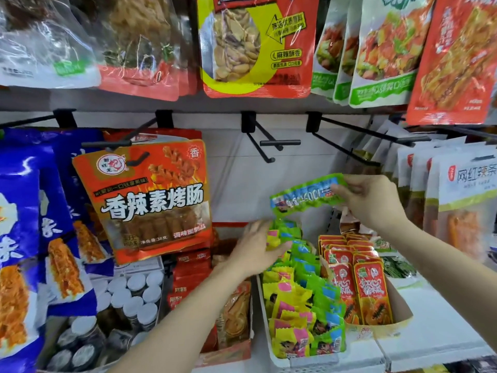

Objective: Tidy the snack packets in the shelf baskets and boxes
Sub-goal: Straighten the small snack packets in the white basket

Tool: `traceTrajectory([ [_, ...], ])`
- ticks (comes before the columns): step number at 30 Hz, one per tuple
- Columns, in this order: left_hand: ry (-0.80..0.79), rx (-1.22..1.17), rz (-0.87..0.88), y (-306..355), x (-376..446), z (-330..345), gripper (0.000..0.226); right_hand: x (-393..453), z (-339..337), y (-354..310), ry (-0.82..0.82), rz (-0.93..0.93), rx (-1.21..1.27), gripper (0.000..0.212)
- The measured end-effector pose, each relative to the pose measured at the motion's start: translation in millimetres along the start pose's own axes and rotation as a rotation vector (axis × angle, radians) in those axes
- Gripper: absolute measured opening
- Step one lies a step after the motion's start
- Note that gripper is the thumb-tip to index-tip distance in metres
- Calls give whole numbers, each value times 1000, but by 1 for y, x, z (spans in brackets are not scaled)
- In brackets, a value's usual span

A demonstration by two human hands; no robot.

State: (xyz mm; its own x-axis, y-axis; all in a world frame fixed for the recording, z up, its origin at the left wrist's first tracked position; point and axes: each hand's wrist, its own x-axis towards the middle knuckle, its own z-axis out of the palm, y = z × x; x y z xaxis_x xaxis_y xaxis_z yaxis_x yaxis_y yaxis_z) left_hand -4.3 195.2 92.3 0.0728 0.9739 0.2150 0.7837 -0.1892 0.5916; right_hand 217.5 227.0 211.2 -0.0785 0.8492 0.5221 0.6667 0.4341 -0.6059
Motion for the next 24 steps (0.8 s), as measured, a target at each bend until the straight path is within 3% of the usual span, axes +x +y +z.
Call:
traceTrajectory([
  [4, -121, 122, -64, -2, 14, 7, 76, -1, 12, -3, -47, -48, -52, 26],
  [6, -99, 124, -59, -9, 8, 9, 67, 0, 18, -6, -72, -91, -52, 20],
  [14, 38, -133, 82, -35, -16, 7, 41, 17, 67, -16, -439, -253, -303, 19],
  [20, 105, -262, 35, -45, -15, 12, 42, 10, 137, -9, -559, -176, -402, 29],
  [24, 129, -362, 6, -46, -14, 14, 39, 21, 130, 1, -531, -43, -417, 37],
])
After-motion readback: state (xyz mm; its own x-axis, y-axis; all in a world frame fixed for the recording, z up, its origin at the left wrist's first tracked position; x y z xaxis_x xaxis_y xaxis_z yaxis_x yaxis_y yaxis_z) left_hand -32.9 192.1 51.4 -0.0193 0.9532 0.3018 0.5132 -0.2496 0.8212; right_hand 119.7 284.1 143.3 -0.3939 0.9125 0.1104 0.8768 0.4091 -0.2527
